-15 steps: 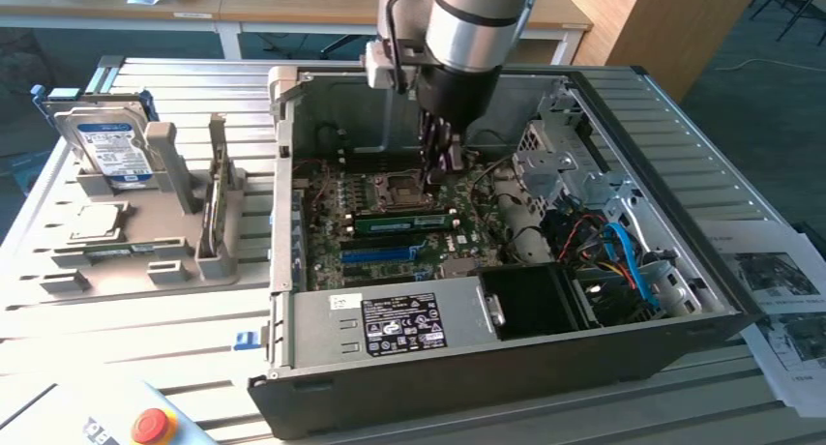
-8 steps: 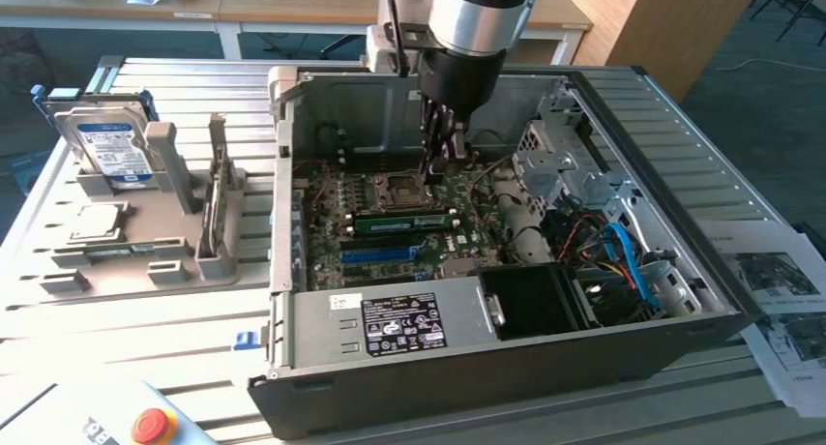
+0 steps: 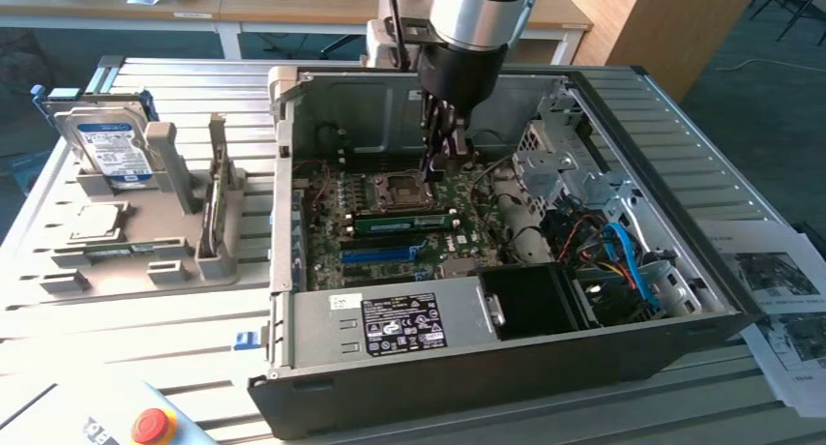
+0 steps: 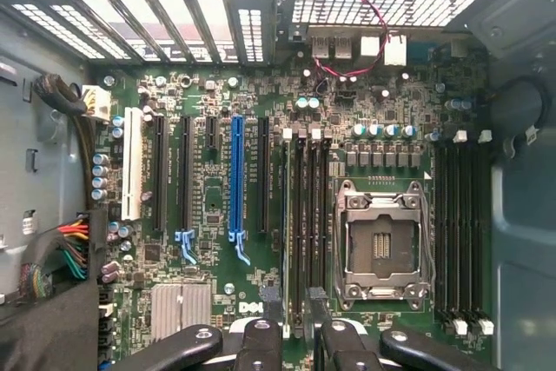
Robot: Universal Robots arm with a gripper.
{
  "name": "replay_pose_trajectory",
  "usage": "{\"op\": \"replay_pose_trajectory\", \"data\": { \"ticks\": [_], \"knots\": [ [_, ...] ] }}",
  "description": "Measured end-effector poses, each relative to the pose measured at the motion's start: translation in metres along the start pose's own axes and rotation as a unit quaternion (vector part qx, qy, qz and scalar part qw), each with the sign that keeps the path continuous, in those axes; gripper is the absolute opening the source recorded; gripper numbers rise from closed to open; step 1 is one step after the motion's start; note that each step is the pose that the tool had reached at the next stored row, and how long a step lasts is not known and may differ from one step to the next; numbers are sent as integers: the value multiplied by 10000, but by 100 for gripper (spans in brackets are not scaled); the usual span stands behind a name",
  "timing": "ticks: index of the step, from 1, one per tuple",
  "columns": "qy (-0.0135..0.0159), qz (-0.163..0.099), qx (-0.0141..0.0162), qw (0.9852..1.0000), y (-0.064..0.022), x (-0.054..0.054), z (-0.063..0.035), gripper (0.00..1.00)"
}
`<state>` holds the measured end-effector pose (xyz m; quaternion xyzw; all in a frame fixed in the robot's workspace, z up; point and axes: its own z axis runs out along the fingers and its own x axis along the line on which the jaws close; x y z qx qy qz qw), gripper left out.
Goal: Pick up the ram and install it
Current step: 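Insert the ram into the slot, then press down the ram until it locks into place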
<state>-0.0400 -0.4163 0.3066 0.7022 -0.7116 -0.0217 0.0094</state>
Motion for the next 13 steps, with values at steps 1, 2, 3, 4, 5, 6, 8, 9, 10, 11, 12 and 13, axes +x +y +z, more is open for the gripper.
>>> {"op": "replay_pose_trajectory", "data": {
  "ticks": [1, 2, 3, 4, 5, 6, 8, 9, 10, 11, 12, 13],
  "knots": [
    [0, 0, 0, 10000, 0, 0, 0, 25],
    [1, 0, 0, 10000, 0, 0, -1, 25],
    [0, 0, 0, 10000, 0, 0, 0, 25],
    [0, 0, -1, 10000, 0, 0, -1, 25],
    [0, 0, 0, 10000, 0, 0, -1, 25],
    [0, 0, 0, 10000, 0, 0, 0, 25],
    [0, 0, 0, 10000, 0, 0, 0, 25],
    [1, 0, 0, 10000, 0, 0, -1, 25],
    [0, 0, 0, 10000, 0, 0, 0, 25],
    [0, 0, -1, 10000, 0, 0, -1, 25],
    [0, 0, 0, 10000, 0, 0, 0, 25],
    [0, 0, 0, 10000, 0, 0, 0, 23]
  ]
}}
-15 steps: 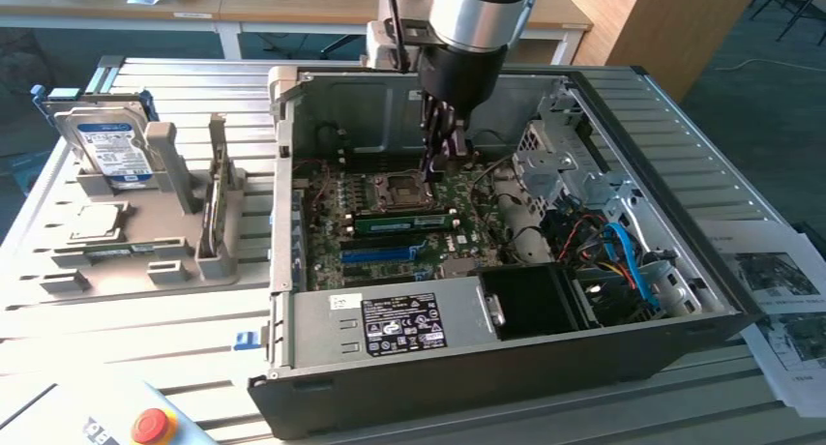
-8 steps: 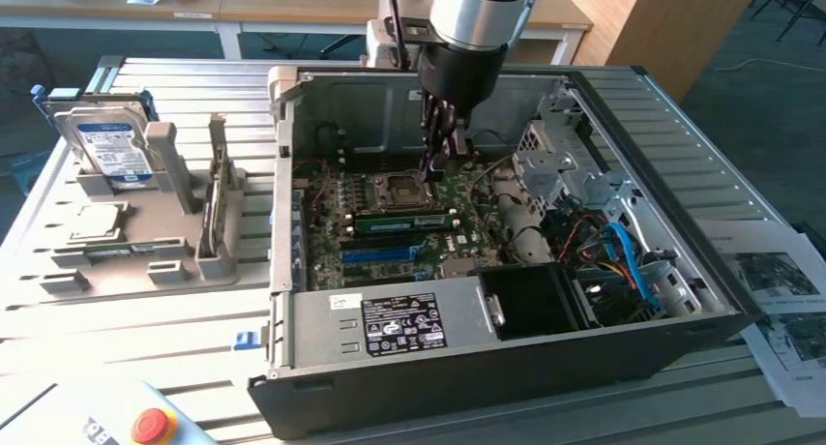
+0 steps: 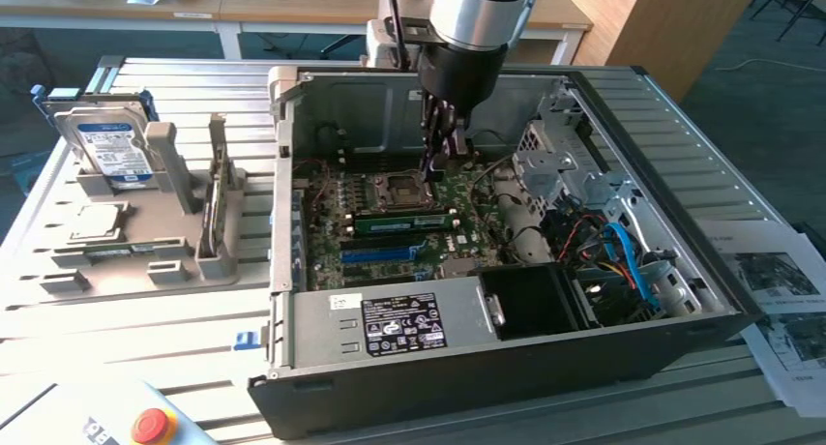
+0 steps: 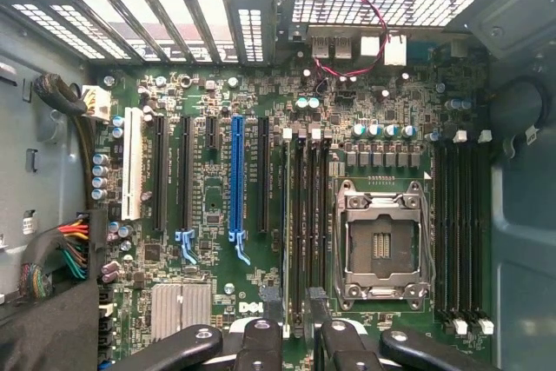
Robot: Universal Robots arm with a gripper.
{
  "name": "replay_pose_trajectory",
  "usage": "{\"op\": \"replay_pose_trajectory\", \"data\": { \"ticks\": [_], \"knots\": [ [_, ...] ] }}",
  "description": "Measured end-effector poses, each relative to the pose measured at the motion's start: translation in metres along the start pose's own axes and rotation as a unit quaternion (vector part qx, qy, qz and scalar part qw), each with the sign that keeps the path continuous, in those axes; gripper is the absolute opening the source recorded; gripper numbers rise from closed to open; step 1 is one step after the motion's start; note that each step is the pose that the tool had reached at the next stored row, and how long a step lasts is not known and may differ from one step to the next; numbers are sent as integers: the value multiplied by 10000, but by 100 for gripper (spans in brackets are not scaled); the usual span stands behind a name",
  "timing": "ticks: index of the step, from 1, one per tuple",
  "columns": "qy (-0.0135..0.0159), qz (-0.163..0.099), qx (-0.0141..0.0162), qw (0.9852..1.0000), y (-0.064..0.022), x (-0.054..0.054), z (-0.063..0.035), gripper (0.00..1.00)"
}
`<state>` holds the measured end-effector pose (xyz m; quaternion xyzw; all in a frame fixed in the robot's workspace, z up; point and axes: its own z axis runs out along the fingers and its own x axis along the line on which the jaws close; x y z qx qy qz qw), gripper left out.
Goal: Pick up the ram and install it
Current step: 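Press down the ram until it locks into place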
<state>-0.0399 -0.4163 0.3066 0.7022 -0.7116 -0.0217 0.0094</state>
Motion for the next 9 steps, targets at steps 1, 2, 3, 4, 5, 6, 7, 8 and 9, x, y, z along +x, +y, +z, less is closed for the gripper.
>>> {"op": "replay_pose_trajectory", "data": {
  "ticks": [1, 2, 3, 4, 5, 6, 7, 8, 9],
  "knots": [
    [0, 0, 0, 10000, 0, 0, 0, 23],
    [0, 0, 0, 10000, 0, 0, 0, 17],
    [0, 0, 0, 10000, 0, 0, 0, 11],
    [0, 0, 0, 10000, 0, 0, 0, 11],
    [0, 0, 0, 10000, 0, 0, 0, 10],
    [0, 0, 0, 10000, 0, 0, 0, 10],
    [0, 0, 0, 10000, 0, 0, 0, 10],
    [0, 0, 0, 10000, 0, 0, 0, 10],
    [0, 0, 0, 10000, 0, 0, 0, 10]
  ]
}}
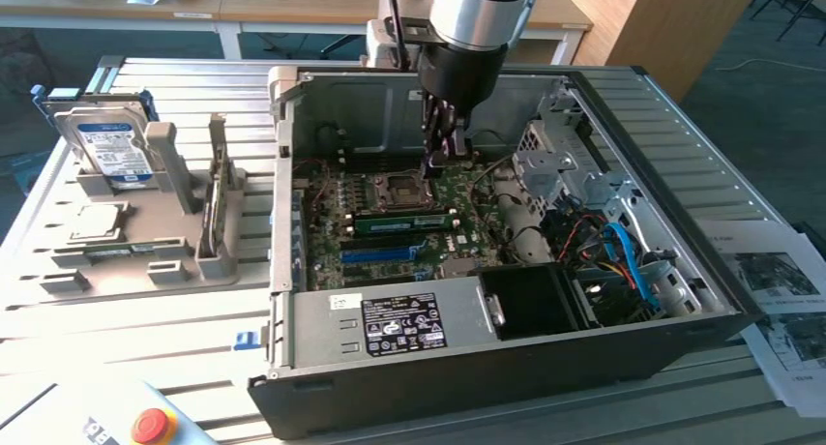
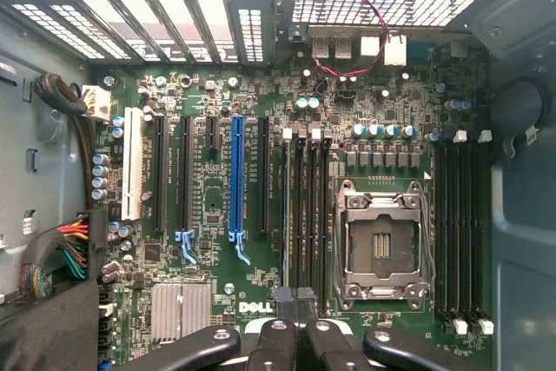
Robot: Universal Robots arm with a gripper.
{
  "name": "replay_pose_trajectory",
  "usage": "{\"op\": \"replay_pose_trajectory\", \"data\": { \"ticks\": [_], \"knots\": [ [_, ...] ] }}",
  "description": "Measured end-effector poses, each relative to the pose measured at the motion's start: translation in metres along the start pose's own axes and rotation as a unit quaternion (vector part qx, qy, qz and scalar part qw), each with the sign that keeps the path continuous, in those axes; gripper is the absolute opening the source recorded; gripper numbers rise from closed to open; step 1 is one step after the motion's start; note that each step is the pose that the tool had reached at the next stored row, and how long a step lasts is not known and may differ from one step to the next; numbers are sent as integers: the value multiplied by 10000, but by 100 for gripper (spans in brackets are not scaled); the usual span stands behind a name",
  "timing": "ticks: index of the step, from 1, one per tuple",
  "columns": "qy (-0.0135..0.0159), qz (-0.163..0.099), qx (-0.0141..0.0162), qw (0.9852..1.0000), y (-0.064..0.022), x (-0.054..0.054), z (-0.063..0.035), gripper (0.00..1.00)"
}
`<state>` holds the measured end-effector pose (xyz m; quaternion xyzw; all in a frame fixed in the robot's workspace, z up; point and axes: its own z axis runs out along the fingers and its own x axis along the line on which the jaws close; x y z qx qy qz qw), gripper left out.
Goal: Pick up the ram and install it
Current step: 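Press down the ram until it locks into place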
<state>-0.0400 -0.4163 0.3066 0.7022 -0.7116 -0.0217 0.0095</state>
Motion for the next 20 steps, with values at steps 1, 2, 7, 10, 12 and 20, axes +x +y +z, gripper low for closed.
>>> {"op": "replay_pose_trajectory", "data": {
  "ticks": [1, 2, 7, 10, 12, 20],
  "knots": [
    [0, 0, 0, 10000, 0, 0, 0, 10],
    [0, 0, 0, 10000, 0, 0, 0, 10],
    [1, 0, -4, 10000, -26, 4, -2, 10],
    [0, 0, -18, 10000, -107, 16, -5, 10],
    [1, 0, -26, 10000, -160, 21, -8, 10],
    [1, 1, -64, 10000, -355, 40, -17, 10]
  ]
}}
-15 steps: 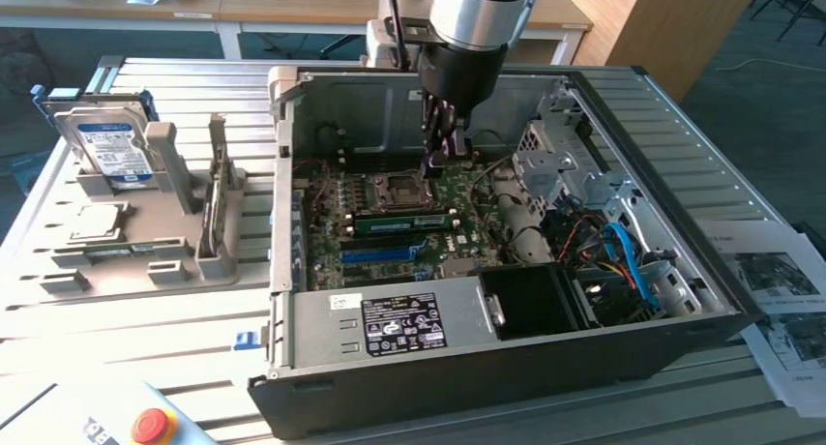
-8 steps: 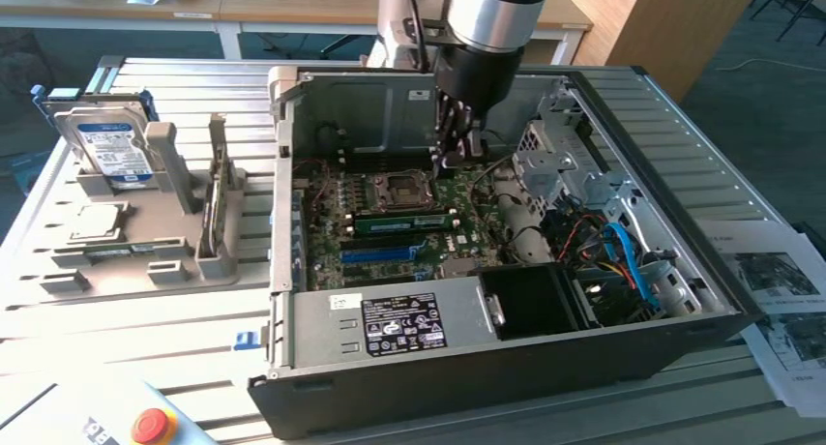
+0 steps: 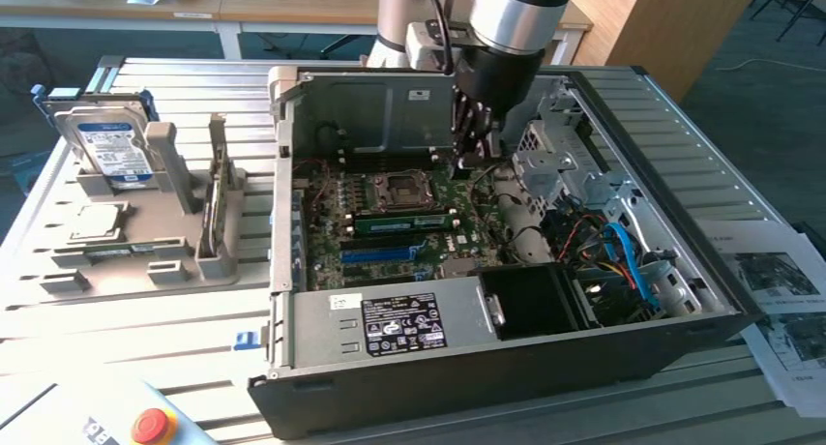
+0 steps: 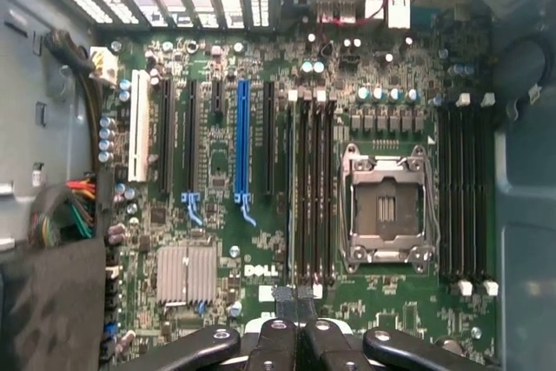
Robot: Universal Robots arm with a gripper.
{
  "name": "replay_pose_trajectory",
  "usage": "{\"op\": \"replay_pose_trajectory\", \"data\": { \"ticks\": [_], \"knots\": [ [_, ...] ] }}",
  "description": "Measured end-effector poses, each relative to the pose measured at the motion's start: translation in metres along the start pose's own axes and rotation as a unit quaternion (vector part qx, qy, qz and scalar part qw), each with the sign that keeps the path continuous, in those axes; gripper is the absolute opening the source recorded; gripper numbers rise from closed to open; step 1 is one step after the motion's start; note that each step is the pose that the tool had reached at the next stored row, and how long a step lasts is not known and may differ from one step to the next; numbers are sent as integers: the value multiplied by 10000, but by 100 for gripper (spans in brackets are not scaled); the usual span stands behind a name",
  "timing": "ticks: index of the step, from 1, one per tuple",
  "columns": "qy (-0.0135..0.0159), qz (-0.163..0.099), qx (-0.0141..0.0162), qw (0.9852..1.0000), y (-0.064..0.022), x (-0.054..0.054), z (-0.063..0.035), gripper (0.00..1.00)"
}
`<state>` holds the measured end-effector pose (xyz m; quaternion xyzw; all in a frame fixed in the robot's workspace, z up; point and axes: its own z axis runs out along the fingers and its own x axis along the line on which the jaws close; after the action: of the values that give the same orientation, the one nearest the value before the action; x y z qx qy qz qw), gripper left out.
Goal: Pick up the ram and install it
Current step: 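Press down the ram until it locks into place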
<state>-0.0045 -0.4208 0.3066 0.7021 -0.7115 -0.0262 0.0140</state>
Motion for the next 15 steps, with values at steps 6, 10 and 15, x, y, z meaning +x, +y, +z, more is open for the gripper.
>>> {"op": "replay_pose_trajectory", "data": {
  "ticks": [6, 10, 15],
  "knots": [
    [1, 0, -3, 10000, -24, 2, -2, 10],
    [1, 0, -3, 10000, -25, 1, 14, 10],
    [10, 0, -3, 10000, -29, 2, 82, 10]
  ]
}}
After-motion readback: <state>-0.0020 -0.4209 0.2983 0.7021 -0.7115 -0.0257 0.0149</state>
